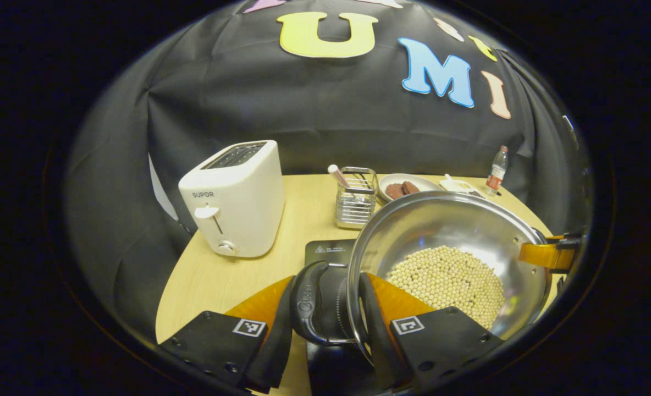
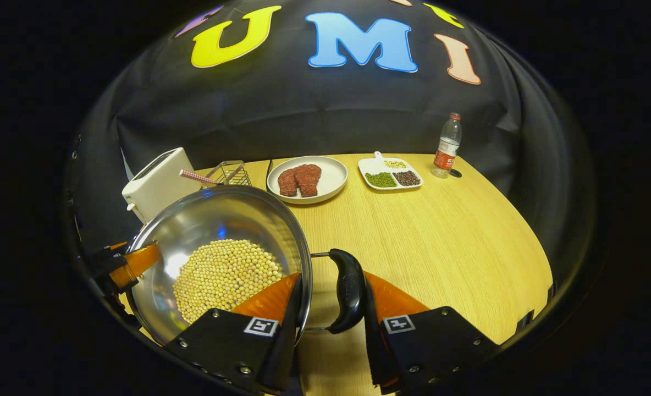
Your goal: First push the handle of the pot to place it horizontally, then grasp the pot with both hands and set it on the induction cooktop.
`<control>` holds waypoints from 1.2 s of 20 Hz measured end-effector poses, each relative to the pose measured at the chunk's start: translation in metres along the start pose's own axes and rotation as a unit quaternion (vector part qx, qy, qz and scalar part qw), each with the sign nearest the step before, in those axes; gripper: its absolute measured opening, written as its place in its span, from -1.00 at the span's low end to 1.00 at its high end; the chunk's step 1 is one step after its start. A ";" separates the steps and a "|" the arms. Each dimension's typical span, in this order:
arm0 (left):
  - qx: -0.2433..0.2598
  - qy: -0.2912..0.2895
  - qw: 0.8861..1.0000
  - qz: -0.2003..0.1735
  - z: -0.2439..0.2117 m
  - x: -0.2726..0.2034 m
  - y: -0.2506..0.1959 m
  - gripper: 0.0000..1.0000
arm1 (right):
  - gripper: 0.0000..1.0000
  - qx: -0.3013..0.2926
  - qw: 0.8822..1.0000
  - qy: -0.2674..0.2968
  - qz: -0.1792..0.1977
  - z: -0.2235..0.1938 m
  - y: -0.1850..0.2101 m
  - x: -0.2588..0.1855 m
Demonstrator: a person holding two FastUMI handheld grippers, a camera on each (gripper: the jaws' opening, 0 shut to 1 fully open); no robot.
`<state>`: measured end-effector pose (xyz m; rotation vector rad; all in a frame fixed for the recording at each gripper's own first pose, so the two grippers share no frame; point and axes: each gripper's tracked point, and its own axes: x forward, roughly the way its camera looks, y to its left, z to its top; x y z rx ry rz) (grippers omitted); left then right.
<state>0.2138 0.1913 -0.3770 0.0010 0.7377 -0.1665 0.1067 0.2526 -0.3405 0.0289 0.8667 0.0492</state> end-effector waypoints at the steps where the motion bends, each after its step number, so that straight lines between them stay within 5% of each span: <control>1: 0.000 0.003 1.000 0.002 -0.001 0.001 0.004 0.38 | 0.10 -0.001 1.000 0.003 0.001 0.000 0.004 0.001; 11: 0.010 -0.023 0.999 0.024 0.003 0.006 0.025 0.48 | 0.22 0.029 0.999 -0.002 0.012 0.001 0.018 0.005; 13: -0.003 -0.039 0.999 0.036 0.010 0.000 0.026 1.00 | 0.49 0.033 0.999 -0.016 0.011 0.008 0.011 0.001; 14: -0.010 -0.052 0.998 0.043 0.015 -0.006 0.028 0.94 | 0.99 0.034 0.999 -0.025 0.008 0.012 0.003 -0.002; 17: -0.022 -0.088 0.994 0.058 0.031 -0.024 0.029 0.83 | 0.99 0.040 0.997 -0.065 0.017 0.029 -0.013 -0.018; 24: -0.029 -0.143 0.987 0.069 0.076 -0.080 -0.016 0.95 | 1.00 0.012 0.988 -0.152 0.023 0.067 -0.061 -0.077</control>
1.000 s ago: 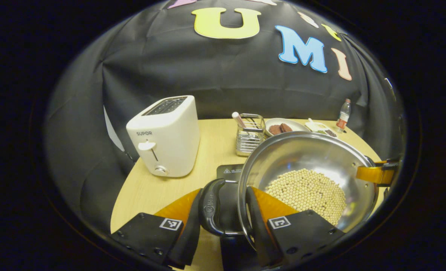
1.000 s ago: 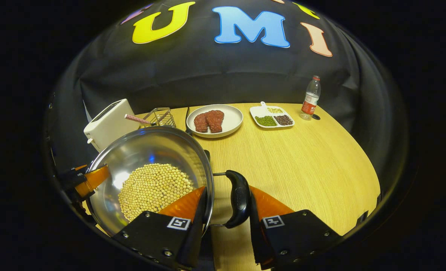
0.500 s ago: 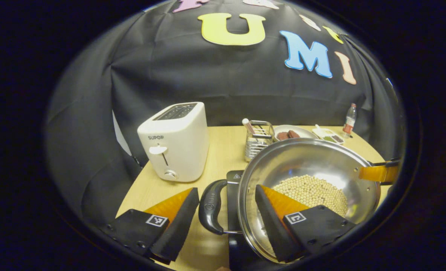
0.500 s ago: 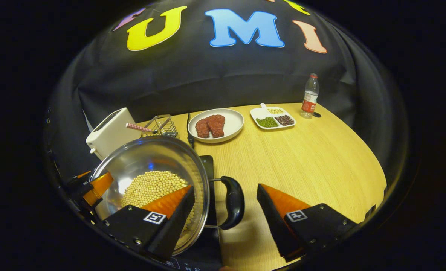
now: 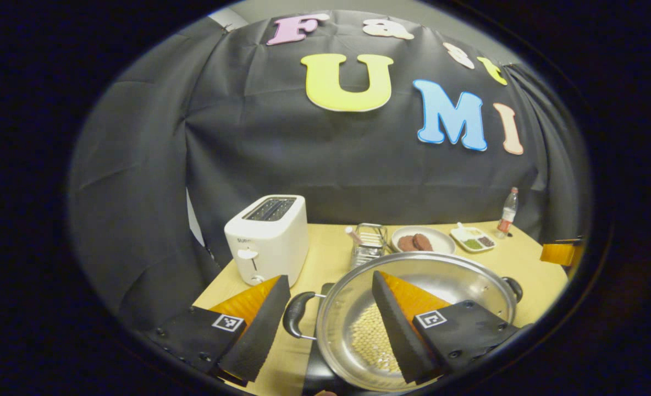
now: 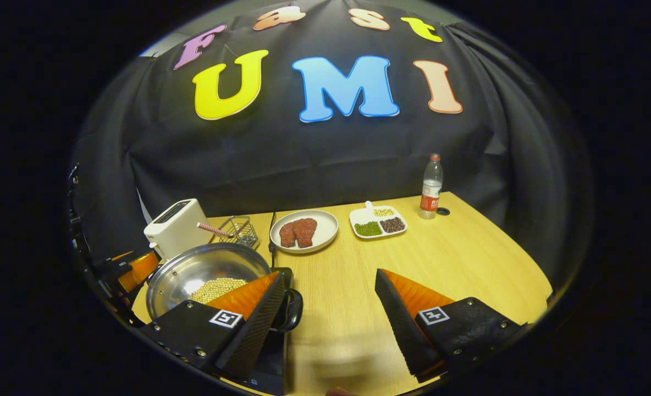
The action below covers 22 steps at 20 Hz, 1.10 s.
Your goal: First push the handle of the pot to place it horizontally, then grasp the pot with both hands and set it on the induction cooktop.
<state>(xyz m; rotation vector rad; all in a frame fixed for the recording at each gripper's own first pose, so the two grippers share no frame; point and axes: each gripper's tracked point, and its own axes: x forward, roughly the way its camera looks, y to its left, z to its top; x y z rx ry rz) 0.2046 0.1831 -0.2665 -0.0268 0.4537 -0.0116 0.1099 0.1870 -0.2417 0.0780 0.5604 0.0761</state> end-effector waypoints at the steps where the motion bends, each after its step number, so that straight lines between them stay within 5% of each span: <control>1: -0.003 -0.011 1.000 -0.002 0.010 -0.009 -0.011 0.94 | 1.00 -0.012 1.000 -0.015 -0.001 0.008 -0.008 -0.008; 12: 0.002 -0.110 0.993 -0.033 0.082 -0.129 -0.147 1.00 | 1.00 -0.039 0.993 -0.114 0.005 0.056 -0.095 -0.109; 13: 0.001 -0.118 0.992 -0.036 0.086 -0.142 -0.158 0.86 | 1.00 -0.041 0.992 -0.118 0.003 0.057 -0.104 -0.119; 15: 0.005 -0.130 0.991 -0.036 0.092 -0.171 -0.177 1.00 | 1.00 -0.040 0.991 -0.128 0.004 0.060 -0.121 -0.141; 18: 0.004 -0.145 0.989 -0.029 0.093 -0.213 -0.199 0.84 | 1.00 -0.041 0.989 -0.144 0.015 0.063 -0.143 -0.174; 22: 0.010 -0.166 0.986 -0.033 0.099 -0.269 -0.216 1.00 | 0.99 -0.037 0.987 -0.159 0.014 0.066 -0.163 -0.216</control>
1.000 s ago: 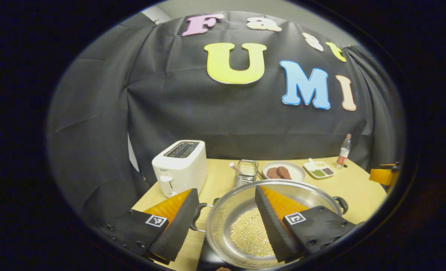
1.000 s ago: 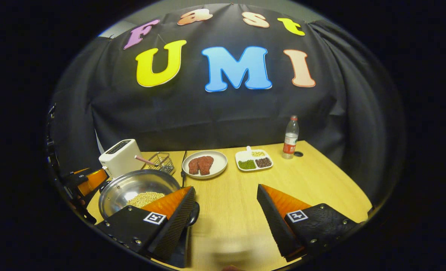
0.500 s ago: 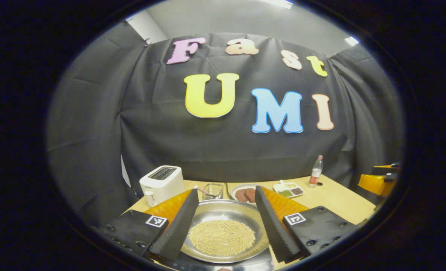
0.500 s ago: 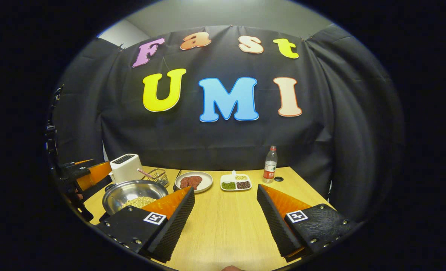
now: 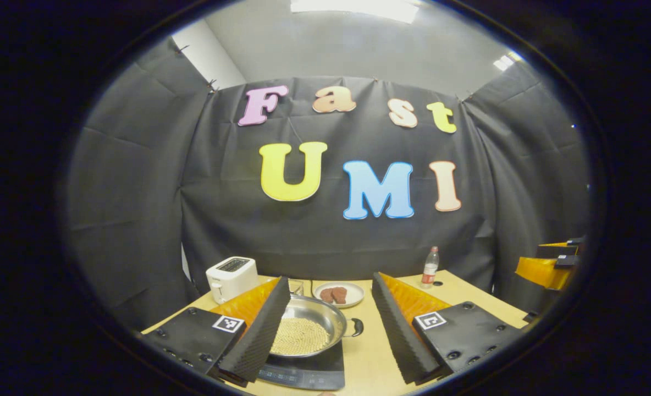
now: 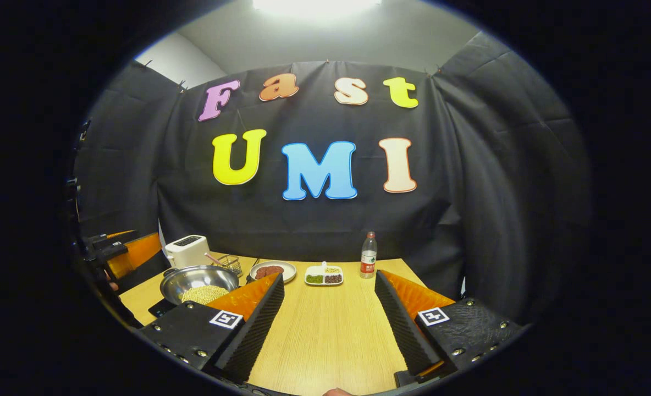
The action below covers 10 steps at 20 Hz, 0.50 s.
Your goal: First push the handle of the pot to place it horizontally, then grasp the pot with both hands and set it on the induction cooktop.
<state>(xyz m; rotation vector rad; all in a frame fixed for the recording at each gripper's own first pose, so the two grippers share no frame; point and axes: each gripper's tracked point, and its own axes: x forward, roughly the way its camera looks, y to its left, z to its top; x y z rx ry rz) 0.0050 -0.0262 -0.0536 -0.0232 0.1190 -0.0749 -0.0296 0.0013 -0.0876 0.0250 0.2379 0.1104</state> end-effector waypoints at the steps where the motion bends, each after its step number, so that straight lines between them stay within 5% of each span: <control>1: 0.004 -0.005 1.000 -0.001 0.004 -0.007 -0.002 1.00 | 0.99 0.003 1.000 -0.007 -0.003 0.004 -0.004 -0.007; 10: 0.017 -0.037 0.999 -0.010 0.033 -0.056 0.023 0.94 | 0.99 0.019 0.998 -0.058 -0.019 0.038 0.013 -0.046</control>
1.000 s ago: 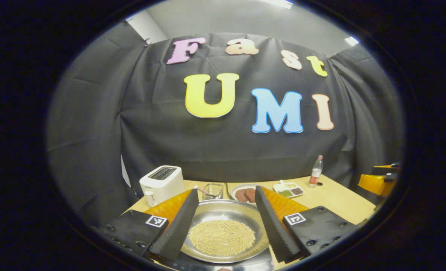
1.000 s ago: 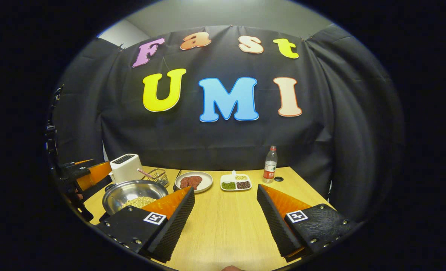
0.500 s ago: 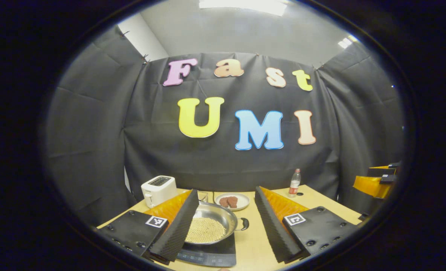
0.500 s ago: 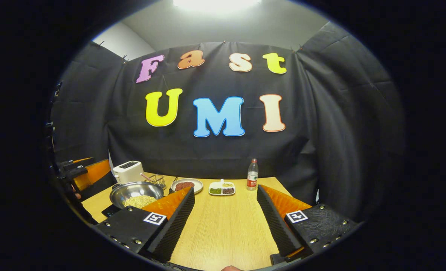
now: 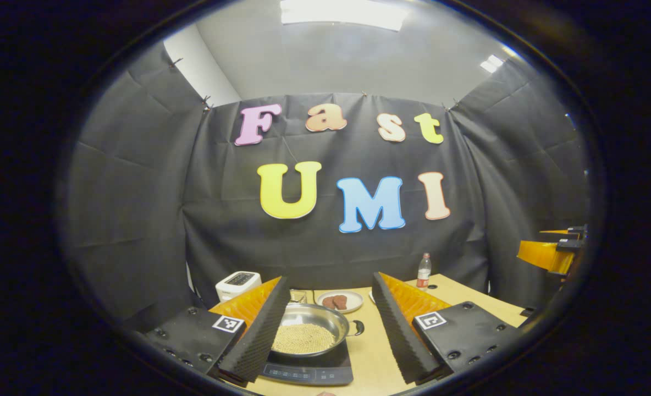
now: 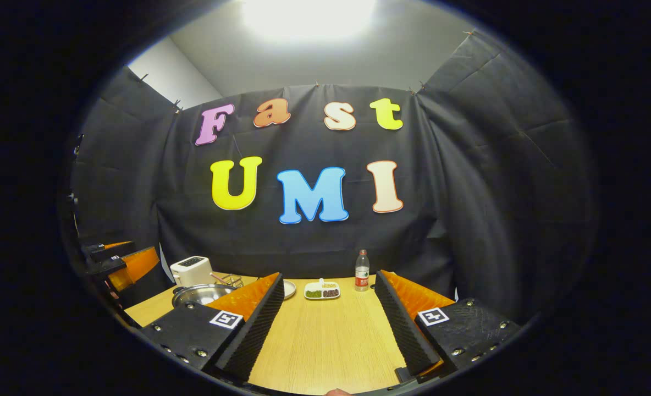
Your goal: First push the handle of the pot to place it horizontally, then grasp the pot with both hands and set it on the induction cooktop.
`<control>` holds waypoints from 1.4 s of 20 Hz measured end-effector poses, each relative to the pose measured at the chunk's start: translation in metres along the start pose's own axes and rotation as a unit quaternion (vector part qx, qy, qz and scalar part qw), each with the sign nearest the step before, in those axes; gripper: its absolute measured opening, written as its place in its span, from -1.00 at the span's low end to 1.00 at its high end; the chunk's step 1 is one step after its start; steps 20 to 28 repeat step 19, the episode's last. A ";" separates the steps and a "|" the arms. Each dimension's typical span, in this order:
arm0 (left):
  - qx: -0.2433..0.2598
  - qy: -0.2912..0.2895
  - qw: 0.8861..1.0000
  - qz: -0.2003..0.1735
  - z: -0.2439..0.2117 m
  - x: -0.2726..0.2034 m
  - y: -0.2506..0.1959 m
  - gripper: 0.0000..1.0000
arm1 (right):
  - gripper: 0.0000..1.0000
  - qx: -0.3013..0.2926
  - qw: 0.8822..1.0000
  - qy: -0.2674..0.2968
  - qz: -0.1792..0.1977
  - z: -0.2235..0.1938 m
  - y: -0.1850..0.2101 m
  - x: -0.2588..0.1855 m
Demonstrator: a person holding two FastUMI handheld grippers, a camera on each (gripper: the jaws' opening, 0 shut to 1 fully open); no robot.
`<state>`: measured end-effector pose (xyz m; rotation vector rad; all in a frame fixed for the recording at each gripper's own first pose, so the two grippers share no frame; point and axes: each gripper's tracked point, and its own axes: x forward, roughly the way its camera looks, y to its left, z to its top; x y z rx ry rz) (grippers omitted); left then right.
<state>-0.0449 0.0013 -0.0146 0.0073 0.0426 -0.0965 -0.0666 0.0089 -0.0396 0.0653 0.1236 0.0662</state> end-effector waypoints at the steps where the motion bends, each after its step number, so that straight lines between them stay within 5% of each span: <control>1: 0.000 -0.005 1.000 0.006 0.003 -0.006 0.006 0.94 | 0.99 0.000 1.000 -0.002 -0.001 0.003 0.003 -0.002; 3: 0.000 -0.012 1.000 0.013 0.006 -0.017 0.015 1.00 | 0.99 -0.002 1.000 -0.013 0.000 0.011 0.009 -0.007; 5: -0.002 -0.018 1.000 0.018 0.011 -0.024 0.022 0.84 | 0.99 -0.007 1.000 -0.020 0.001 0.015 0.014 -0.012; 28: 0.012 -0.029 0.999 0.008 0.016 -0.034 0.032 1.00 | 1.00 -0.007 0.999 -0.022 -0.024 0.024 0.012 -0.028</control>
